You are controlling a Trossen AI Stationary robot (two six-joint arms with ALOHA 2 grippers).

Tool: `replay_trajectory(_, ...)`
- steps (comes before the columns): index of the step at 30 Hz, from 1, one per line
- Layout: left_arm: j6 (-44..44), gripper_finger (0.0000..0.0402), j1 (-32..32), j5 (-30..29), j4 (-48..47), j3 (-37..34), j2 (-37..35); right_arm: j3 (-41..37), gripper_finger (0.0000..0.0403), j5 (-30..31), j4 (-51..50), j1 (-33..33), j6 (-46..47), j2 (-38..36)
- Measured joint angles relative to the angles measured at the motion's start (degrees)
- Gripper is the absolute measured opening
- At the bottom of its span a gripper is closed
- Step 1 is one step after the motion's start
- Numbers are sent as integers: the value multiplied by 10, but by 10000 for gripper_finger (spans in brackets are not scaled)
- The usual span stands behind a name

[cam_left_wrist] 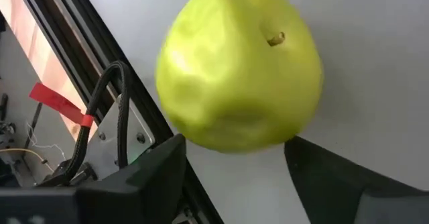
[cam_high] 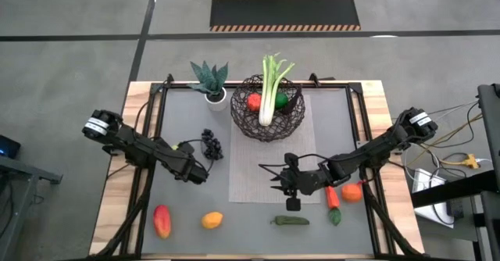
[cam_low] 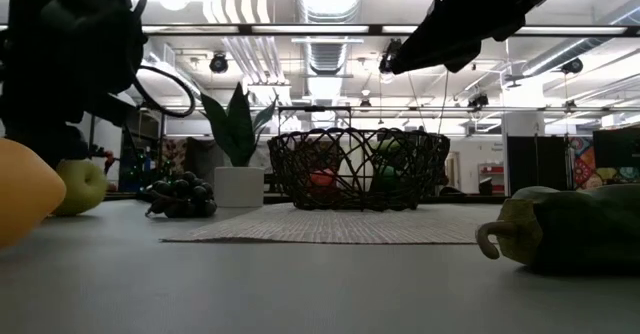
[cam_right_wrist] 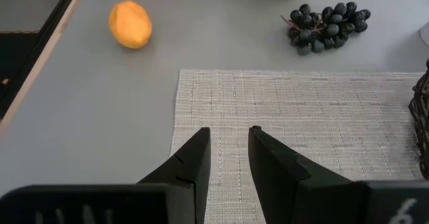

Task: Build produce basket
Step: Put the yellow apple into the black wire basket

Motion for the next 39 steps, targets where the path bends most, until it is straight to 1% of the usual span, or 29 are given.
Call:
replay_trajectory(4,-14,201,0,-2,1,5,-2,0,93,0,1,0,0,0)
replay_trajectory(7,-4,184,-4,4,6,26,-7,0,91,0,1,0,0,0)
replay_trajectory(12,17,182,-7,-3,-2,66,-23,0,85,0,1,0,0,0)
replay_trajectory(15,42,199,-6,-2,-3,74,-35,0,84,0,3,0,-1,0)
replay_trajectory(17,44,218,-3,-2,-7,73,-42,0,85,0,5,0,-1,0)
replay_trajectory(22,-21,277,0,-5,-14,56,-48,0,90,0,5,0,0,0)
replay_trajectory(24,-41,298,0,-19,-15,48,-48,0,91,0,5,0,0,0)
replay_trajectory(27,-47,320,0,-46,-12,43,-43,0,90,0,5,0,-1,0)
replay_trajectory(30,-45,330,0,-66,5,43,-43,0,86,0,5,0,-1,0)
replay_trajectory(32,-46,332,1,-67,11,43,-42,0,84,0,5,0,-1,0)
replay_trajectory(39,-93,332,1,-110,16,27,-36,0,90,0,5,0,-1,0)
